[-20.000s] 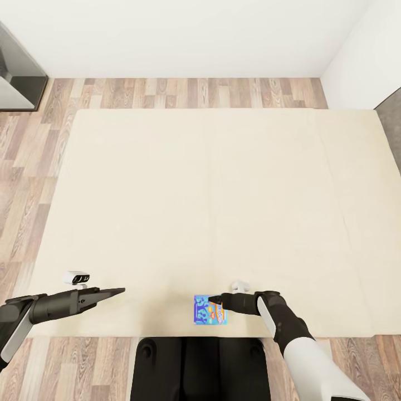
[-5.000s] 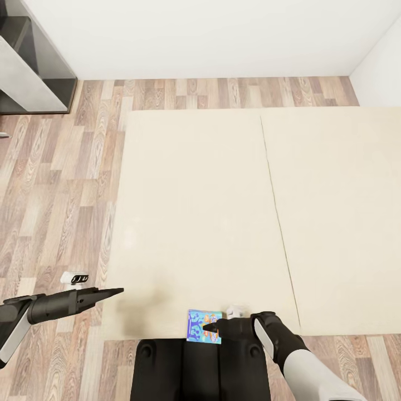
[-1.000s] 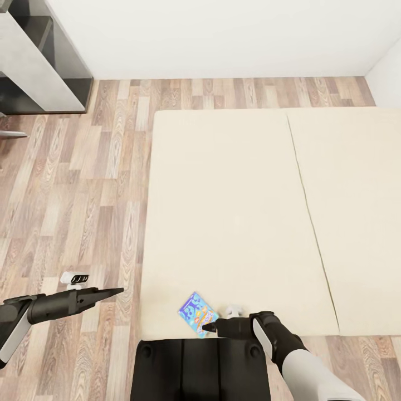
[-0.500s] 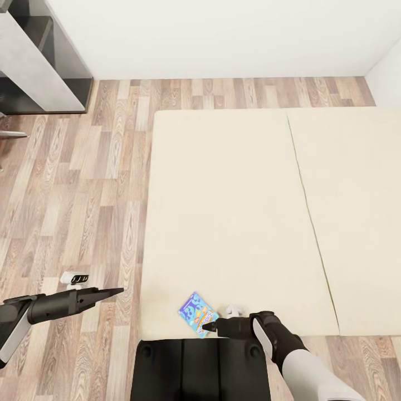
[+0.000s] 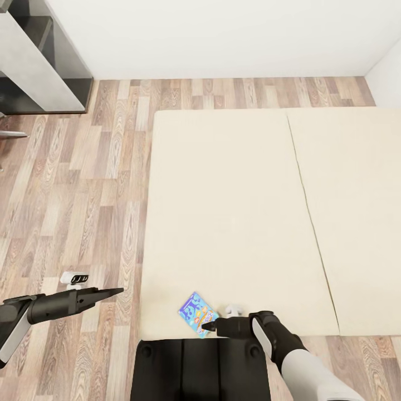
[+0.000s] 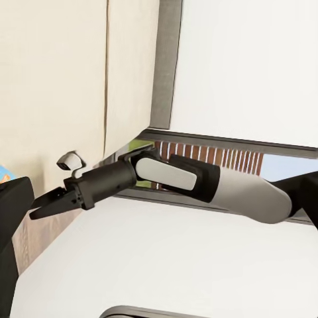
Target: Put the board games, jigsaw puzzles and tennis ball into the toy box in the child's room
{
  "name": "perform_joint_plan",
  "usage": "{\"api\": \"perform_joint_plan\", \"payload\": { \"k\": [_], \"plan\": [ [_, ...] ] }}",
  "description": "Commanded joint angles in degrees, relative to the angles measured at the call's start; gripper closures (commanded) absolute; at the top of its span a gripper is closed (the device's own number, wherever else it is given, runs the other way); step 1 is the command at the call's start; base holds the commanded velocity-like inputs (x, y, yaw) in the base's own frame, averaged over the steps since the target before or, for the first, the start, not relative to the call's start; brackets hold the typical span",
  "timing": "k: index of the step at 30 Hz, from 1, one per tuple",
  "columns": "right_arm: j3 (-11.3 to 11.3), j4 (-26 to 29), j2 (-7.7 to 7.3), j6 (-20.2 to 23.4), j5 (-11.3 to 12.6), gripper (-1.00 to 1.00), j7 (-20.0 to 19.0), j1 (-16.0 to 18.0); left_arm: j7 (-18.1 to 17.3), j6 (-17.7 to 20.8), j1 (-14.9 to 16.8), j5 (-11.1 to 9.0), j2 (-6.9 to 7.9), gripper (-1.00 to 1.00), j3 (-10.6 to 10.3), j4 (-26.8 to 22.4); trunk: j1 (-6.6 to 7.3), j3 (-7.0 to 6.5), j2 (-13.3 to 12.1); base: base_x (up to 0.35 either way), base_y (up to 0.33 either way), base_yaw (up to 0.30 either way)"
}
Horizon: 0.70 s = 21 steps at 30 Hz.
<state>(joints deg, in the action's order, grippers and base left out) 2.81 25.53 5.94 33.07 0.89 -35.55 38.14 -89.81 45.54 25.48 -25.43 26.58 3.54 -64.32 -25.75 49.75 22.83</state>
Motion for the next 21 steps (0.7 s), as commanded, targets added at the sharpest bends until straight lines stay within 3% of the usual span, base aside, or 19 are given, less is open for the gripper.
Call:
{"api": "perform_joint_plan", "payload": {
  "k": [1, 7, 21],
  "plan": [
    [0.3, 0.1, 0.11, 0.5, 0.1, -1.00, -0.1, 0.0, -0.2, 0.6, 0.0, 0.0, 0.02, -1.00, 0.0, 0.0, -0.03, 0.06, 0.1, 0.000, 0.000, 0.000],
    [0.4, 1.1, 0.84, 0.6, 0.1, -1.00, -0.1, 0.1, -0.2, 0.6, 0.0, 0.0, 0.05, -1.00, 0.0, 0.0, -0.03, 0.06, 0.1, 0.000, 0.000, 0.000],
    [0.4, 1.4, 1.00, 0.5, 0.1, -1.00, -0.1, 0.2, -0.2, 0.6, 0.0, 0.0, 0.13, -1.00, 0.0, 0.1, -0.03, 0.06, 0.1, 0.000, 0.000, 0.000]
  ]
}}
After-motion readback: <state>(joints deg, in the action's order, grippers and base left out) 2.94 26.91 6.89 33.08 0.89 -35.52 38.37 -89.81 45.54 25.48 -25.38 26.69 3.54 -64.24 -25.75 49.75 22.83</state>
